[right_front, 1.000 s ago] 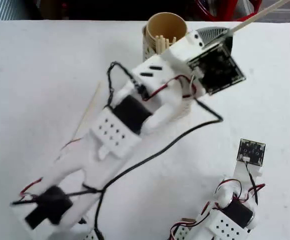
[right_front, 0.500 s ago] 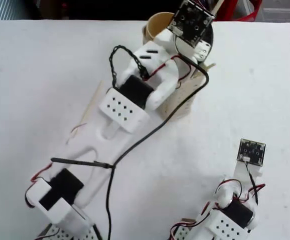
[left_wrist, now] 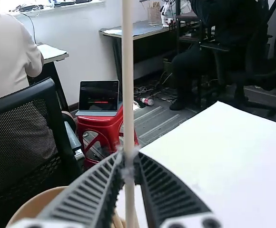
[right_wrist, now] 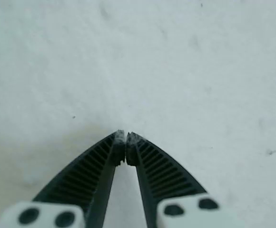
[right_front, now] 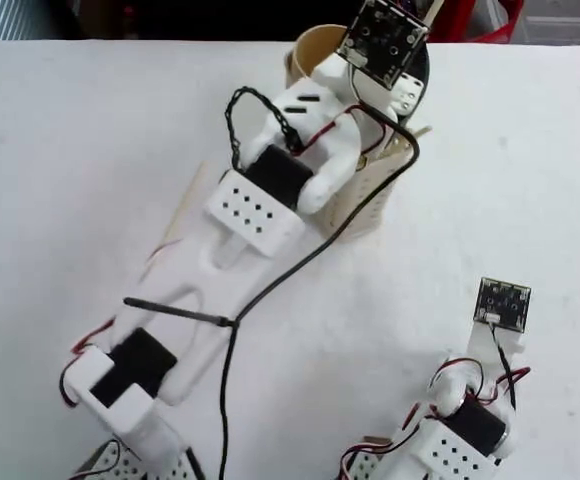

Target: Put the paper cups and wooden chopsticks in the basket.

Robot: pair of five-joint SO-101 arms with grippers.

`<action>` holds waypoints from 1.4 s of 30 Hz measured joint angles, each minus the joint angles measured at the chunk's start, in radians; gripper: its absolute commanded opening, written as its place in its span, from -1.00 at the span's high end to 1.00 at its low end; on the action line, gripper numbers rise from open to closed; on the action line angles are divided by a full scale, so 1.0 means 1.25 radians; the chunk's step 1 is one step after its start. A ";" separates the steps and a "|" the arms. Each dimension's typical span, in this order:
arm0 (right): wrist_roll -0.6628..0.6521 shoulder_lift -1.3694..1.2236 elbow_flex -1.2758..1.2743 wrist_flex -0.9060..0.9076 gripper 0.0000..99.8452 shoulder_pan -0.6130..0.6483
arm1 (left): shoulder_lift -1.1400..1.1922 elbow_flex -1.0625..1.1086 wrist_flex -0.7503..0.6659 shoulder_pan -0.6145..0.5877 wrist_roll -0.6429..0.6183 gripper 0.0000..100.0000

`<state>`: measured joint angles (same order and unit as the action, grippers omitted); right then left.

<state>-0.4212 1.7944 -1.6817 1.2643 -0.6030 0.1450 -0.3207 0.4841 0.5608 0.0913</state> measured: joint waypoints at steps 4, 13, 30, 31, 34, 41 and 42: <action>0.000 0.000 0.000 0.000 0.96 0.000 | 0.015 -0.026 0.000 0.000 0.000 0.87; 0.000 0.000 0.000 0.000 0.96 0.000 | 0.018 -0.027 0.009 -0.001 0.000 0.87; 0.000 0.000 0.000 0.000 0.96 0.000 | -0.011 -0.027 0.049 -0.037 0.000 0.87; 0.000 0.000 0.000 0.000 0.96 0.000 | -0.034 -0.027 0.072 -0.053 0.000 0.87; 0.000 0.000 0.000 0.000 0.96 0.000 | -0.146 -0.027 0.150 -0.113 0.000 0.87; 0.001 0.000 0.000 0.000 0.96 0.004 | -0.378 0.087 0.482 -0.341 0.000 0.86; 0.001 0.000 0.000 0.000 0.96 0.002 | -0.382 0.137 0.508 -0.377 0.000 0.86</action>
<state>-0.4196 1.7944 -1.6817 1.2643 -0.5999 -0.3322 -0.1488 1.1193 0.0898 0.0913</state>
